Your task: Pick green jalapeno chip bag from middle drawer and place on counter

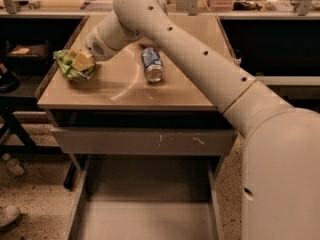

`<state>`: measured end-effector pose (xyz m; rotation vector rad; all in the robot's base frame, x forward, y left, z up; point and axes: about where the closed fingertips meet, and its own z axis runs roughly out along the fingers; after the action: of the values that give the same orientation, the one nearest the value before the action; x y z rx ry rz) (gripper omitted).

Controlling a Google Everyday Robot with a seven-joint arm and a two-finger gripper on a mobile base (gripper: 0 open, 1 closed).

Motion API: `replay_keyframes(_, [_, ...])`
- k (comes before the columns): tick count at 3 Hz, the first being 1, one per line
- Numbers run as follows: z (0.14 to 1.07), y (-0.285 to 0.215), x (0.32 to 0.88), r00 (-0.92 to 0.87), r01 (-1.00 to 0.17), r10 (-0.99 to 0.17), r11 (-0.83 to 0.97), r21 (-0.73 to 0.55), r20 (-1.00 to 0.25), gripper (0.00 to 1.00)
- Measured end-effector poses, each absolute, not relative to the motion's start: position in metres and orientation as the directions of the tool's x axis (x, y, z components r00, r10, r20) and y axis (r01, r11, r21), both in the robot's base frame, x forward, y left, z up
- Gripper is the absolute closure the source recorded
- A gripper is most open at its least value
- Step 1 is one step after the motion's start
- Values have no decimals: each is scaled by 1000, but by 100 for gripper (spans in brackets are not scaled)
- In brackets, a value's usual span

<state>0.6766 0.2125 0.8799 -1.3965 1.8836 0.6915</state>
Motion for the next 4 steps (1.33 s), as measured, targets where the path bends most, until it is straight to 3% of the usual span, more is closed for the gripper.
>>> replay_keyframes(1, [880,213,678,-191,-959,-594,283,19,-781,100])
replay_keyframes(2, [880,213,678,-191,-959,-594,283,19,-781,87])
replay_keyframes(4, [880,213,678,-191,-959,-594,283,19,-781,40])
